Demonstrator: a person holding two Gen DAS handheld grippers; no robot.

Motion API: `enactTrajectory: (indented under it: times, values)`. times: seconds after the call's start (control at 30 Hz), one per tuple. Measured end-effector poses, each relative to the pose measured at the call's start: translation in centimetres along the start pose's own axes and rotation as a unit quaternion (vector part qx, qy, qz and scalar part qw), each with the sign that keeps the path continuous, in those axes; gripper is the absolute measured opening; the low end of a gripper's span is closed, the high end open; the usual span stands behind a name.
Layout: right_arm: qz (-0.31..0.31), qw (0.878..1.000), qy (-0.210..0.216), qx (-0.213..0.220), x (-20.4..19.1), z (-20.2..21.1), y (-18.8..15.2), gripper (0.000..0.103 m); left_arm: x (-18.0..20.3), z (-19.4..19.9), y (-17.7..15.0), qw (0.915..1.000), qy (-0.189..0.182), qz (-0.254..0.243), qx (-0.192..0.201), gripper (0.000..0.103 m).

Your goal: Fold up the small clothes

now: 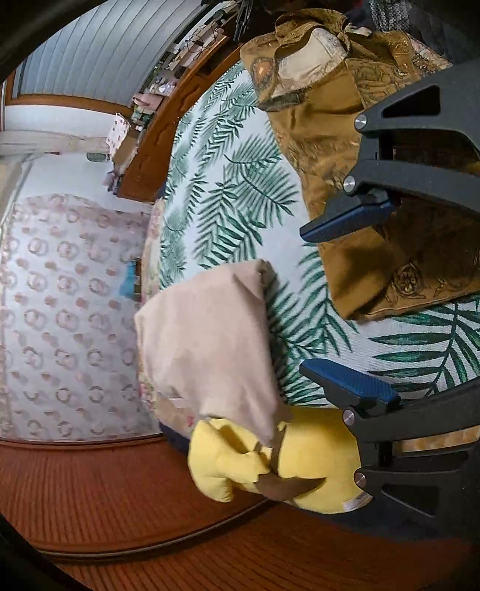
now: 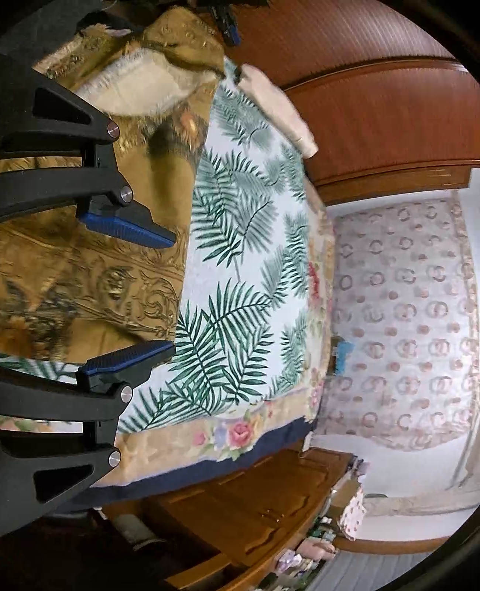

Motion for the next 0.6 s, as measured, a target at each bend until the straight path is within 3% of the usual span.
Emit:
enactTrajectory:
  times: [0.43,0.6]
  values:
    - [-0.002,0.999,-0.006,-0.045,1.3,-3.9,0.4,0.065,0.0,-2.6,-2.7,0.9977,-0.008,0.002,-0.067,0.067]
    - [-0.007,0.999,-0.005,-0.051,1.5,-4.9,0.1,0.067,0.1,-2.6,-2.6,0.9977,-0.002,-0.006,-0.067,0.066]
Point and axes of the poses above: each gripper's, at about its wrist camera, not at the fingertips, and z roughly against the way its jaws point, x to its right, y to its top, the point moved 8 cm from there along -z, roughly the way its jaws point, and after that the axes turned 2 degrees about x, right-handed, at the moved point
